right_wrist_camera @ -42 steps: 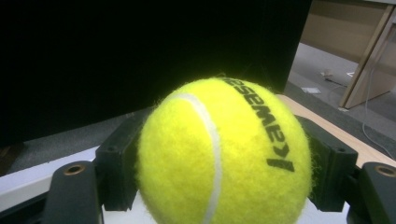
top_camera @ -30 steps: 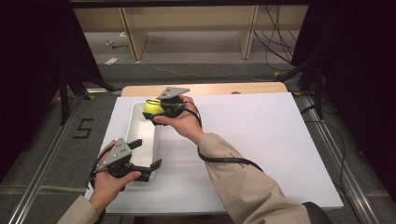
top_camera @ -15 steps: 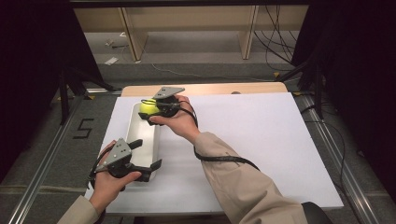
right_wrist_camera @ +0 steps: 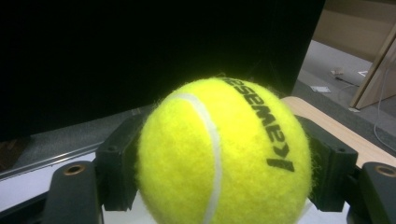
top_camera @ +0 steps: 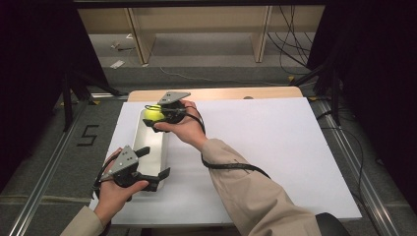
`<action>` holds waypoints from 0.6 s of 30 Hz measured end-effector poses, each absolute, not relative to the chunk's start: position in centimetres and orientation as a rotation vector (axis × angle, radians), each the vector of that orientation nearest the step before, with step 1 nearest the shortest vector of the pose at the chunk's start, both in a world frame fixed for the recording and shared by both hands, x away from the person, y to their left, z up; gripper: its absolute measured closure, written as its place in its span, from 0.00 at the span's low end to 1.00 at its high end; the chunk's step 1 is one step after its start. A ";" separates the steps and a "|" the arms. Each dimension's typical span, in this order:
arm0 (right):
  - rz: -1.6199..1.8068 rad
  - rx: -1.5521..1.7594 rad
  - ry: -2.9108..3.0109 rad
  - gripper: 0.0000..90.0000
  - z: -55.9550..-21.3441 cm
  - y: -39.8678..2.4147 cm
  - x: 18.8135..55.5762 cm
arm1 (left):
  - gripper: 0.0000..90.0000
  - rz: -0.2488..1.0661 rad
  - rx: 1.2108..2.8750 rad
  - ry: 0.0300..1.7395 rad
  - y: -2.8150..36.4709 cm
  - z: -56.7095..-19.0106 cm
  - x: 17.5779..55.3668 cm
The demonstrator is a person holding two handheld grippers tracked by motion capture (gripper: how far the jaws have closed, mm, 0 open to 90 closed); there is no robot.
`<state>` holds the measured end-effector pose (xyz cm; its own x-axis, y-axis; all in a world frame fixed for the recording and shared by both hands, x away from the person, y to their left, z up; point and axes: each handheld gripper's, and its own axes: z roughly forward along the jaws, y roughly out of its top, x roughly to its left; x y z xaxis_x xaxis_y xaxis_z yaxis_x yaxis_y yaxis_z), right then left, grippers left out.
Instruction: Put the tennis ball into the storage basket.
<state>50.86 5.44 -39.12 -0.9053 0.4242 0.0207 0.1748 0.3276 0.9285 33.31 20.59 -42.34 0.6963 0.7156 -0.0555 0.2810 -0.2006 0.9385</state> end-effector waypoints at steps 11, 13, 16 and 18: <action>1.608 0.551 2.377 0.30 -39.3 5.8 51.1 | 0.00 0.481 1.780 0.792 20.6 -42.3 33.3; 1.609 0.554 2.381 0.30 -39.3 5.9 51.1 | 0.00 0.480 1.778 0.795 20.6 -42.3 33.3; 1.605 0.553 2.385 0.30 -39.3 6.0 51.2 | 0.00 0.482 1.780 0.793 20.6 -42.3 33.3; 1.605 0.553 2.381 0.30 -39.4 6.1 51.2 | 0.00 0.484 1.781 0.792 20.6 -42.3 33.3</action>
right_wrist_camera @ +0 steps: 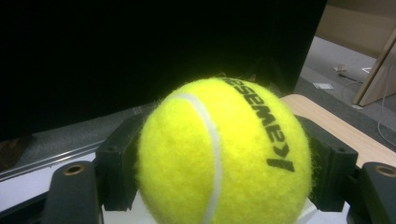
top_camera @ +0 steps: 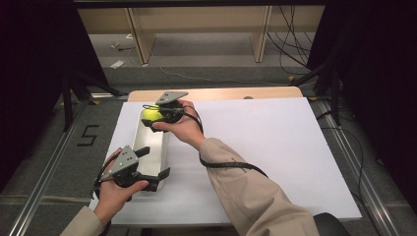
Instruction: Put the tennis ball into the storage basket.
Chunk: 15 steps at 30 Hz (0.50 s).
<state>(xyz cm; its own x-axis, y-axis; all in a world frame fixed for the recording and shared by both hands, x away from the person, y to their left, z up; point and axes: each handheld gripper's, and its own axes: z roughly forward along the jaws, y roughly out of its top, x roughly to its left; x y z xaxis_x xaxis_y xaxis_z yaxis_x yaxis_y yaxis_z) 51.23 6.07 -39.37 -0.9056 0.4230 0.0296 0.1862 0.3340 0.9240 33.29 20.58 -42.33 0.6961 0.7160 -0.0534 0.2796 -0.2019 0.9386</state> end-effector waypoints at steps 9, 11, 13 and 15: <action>1.591 0.557 2.393 0.30 -39.7 6.3 51.5 | 0.00 0.483 1.780 0.792 20.6 -42.3 33.3; 1.590 0.554 2.395 0.30 -39.7 6.5 51.5 | 0.00 0.483 1.780 0.792 20.6 -42.3 33.3; 1.589 0.555 2.394 0.30 -39.7 6.6 51.5 | 0.00 0.482 1.777 0.794 20.6 -42.3 33.3; 1.591 0.551 2.393 0.30 -39.7 6.7 51.6 | 0.00 0.482 1.776 0.794 20.6 -42.3 33.3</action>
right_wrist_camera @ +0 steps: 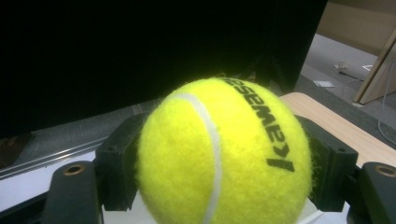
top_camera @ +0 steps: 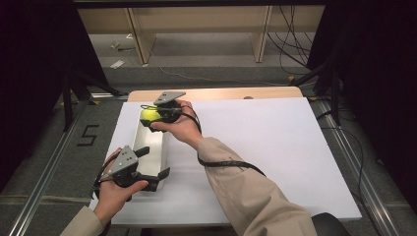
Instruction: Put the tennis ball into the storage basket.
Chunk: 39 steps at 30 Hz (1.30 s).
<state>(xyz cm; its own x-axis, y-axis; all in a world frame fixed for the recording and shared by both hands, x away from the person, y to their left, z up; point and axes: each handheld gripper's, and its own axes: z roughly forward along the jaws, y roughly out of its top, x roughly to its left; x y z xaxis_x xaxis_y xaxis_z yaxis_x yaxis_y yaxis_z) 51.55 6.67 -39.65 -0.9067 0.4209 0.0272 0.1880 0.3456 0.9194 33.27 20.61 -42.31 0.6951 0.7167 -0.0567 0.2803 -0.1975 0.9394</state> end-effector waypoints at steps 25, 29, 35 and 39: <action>1.563 0.549 2.413 0.30 -40.3 7.6 51.8 | 0.00 0.482 1.778 0.792 20.6 -42.3 33.3; 1.556 0.547 2.419 0.30 -40.4 7.6 51.8 | 0.00 0.483 1.778 0.792 20.6 -42.3 33.3; 1.552 0.537 2.427 0.30 -40.6 7.7 51.8 | 0.00 0.482 1.777 0.791 20.6 -42.3 33.3; 1.540 0.538 2.433 0.30 -40.7 7.8 51.8 | 0.00 0.482 1.777 0.791 20.6 -42.3 33.2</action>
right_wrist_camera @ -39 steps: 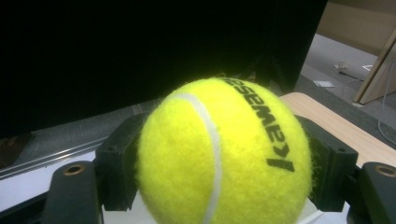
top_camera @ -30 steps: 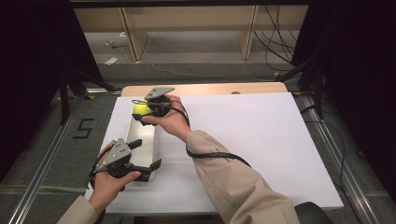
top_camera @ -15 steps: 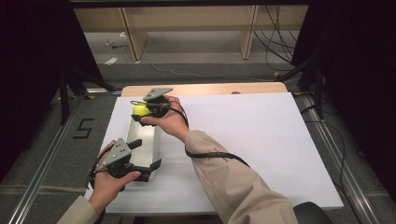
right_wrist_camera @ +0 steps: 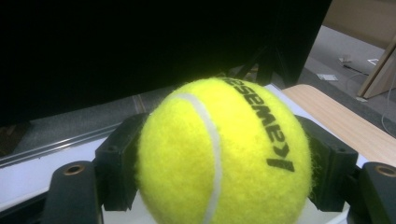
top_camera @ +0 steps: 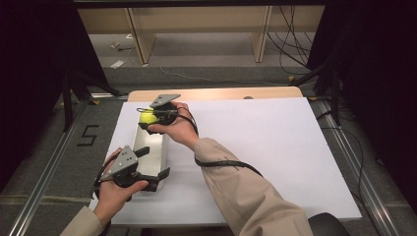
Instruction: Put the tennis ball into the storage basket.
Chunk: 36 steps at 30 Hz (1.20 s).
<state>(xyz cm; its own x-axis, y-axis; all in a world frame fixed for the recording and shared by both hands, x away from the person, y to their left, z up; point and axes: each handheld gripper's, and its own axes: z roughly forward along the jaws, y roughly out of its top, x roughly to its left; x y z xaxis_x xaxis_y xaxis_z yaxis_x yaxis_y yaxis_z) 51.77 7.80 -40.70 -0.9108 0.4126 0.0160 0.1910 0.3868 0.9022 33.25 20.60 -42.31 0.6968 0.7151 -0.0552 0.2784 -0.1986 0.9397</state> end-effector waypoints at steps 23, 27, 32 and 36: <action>1.516 0.531 2.466 0.30 -41.4 8.1 52.1 | 0.00 0.484 1.777 0.791 20.6 -42.3 33.2; 1.508 0.529 2.477 0.30 -41.6 8.1 52.1 | 0.00 0.484 1.777 0.791 20.6 -42.3 33.2; 1.506 0.528 2.480 0.30 -41.7 8.2 52.1 | 0.00 0.483 1.777 0.791 20.6 -42.3 33.2; 1.498 0.529 2.487 0.30 -41.8 8.3 52.1 | 0.00 0.483 1.777 0.791 20.6 -42.3 33.2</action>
<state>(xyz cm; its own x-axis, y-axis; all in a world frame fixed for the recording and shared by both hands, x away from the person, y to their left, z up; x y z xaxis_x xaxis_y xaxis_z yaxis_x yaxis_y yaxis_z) 52.06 8.28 -41.81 -0.9183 0.3952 0.0208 0.2031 0.4255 0.8819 33.24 20.61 -42.31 0.6962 0.7158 -0.0549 0.2783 -0.1987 0.9397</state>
